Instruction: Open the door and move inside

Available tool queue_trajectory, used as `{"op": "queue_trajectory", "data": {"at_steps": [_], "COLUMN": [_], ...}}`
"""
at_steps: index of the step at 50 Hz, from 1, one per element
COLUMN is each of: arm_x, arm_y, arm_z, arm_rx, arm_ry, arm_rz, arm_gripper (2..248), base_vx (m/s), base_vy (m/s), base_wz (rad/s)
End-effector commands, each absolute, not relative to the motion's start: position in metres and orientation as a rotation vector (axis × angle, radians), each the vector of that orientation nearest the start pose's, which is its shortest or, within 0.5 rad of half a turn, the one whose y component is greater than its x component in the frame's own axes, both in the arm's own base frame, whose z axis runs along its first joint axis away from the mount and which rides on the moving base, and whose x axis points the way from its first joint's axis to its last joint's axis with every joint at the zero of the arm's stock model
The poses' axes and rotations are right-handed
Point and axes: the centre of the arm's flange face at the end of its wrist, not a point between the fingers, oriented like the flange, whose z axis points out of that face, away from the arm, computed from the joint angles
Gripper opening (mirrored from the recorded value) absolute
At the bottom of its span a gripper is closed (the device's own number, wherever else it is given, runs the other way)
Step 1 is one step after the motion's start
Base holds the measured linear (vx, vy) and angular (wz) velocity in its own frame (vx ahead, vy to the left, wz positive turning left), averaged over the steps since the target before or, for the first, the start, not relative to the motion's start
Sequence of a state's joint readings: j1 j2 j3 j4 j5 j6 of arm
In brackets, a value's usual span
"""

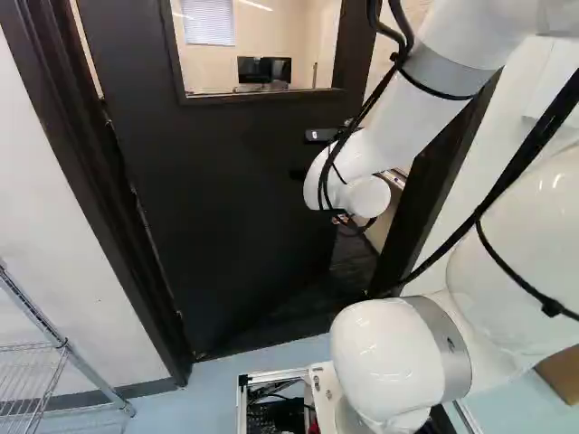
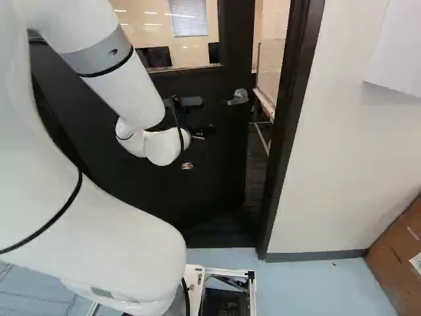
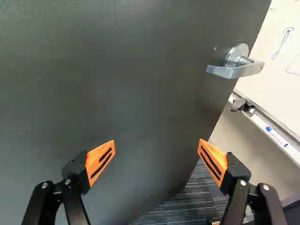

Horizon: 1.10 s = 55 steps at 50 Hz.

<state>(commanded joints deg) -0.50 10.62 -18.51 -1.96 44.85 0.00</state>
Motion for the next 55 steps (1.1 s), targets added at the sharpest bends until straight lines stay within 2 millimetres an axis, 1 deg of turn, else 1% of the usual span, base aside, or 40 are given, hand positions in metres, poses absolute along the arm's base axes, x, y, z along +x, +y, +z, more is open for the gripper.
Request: {"op": "queue_trajectory", "data": {"at_steps": [7,35,43,55], "arm_x": [0.353,0.354,0.358,0.371], "arm_y": [-0.001,-0.001,0.0,0.002], "arm_z": [0.423,0.423,0.424,0.425], "arm_rx": [-2.51,-2.51,-2.51,-2.51], "arm_ry": [-0.042,-0.042,-0.044,-0.051], "arm_rz": [-1.89,-1.89,-1.888,-1.882], "arm_gripper": [247,247,247,247], "base_vx": [0.02,-0.001,0.0,0.0], "base_vy": [0.033,-0.003,0.0,0.0], "base_wz": [-0.028,-0.001,0.0,0.0]}}
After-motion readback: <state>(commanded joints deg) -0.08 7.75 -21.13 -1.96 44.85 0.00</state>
